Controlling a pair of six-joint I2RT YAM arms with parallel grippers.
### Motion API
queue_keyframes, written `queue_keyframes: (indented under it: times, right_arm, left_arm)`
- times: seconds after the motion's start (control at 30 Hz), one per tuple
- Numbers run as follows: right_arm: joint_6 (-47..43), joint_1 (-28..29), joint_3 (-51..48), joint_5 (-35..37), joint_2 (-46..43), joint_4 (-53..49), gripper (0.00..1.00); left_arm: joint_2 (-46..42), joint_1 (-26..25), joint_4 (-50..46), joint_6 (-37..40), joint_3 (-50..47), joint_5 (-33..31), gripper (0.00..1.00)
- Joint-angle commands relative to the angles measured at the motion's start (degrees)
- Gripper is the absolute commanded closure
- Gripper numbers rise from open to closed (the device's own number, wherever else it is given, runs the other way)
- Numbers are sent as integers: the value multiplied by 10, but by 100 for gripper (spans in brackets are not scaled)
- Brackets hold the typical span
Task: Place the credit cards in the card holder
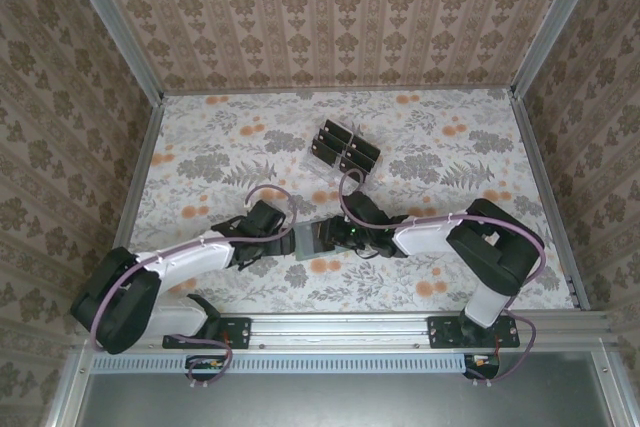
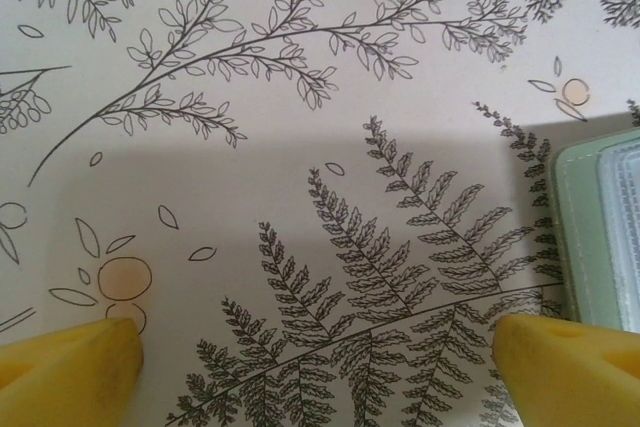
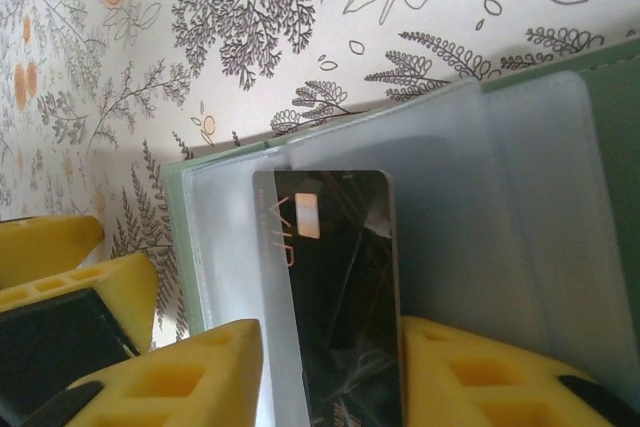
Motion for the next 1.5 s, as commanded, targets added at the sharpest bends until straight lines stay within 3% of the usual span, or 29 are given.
queue_keyframes:
  times: [0.0,0.23,0.4,0.63,0.9,1.2,1.47]
  right_arm:
    - [-7,-3,13,-19,18,-22,70]
    - [-1,-2,23,-41,37,-8,74]
    - [-19,-3,33,-28,16,-46,50]
    - [-71,-13,62,6,-21,-141,45]
    - [-92,-18,91,2,3,-159,50]
    - [-92,-17,117,-23,39,-146,69]
    - [-81,-16,121,-42,52,-129,73]
  left_arm:
    - [26,4,5,8,9,18,0]
    - [48,4,18,8,13,24,0]
    - [59,4,21,11,20,25,0]
    - [62,5,22,13,23,26,0]
    - [70,5,26,13,23,28,0]
    - [80,4,32,16,23,30,0]
    - [87,4,42,16,21,32,0]
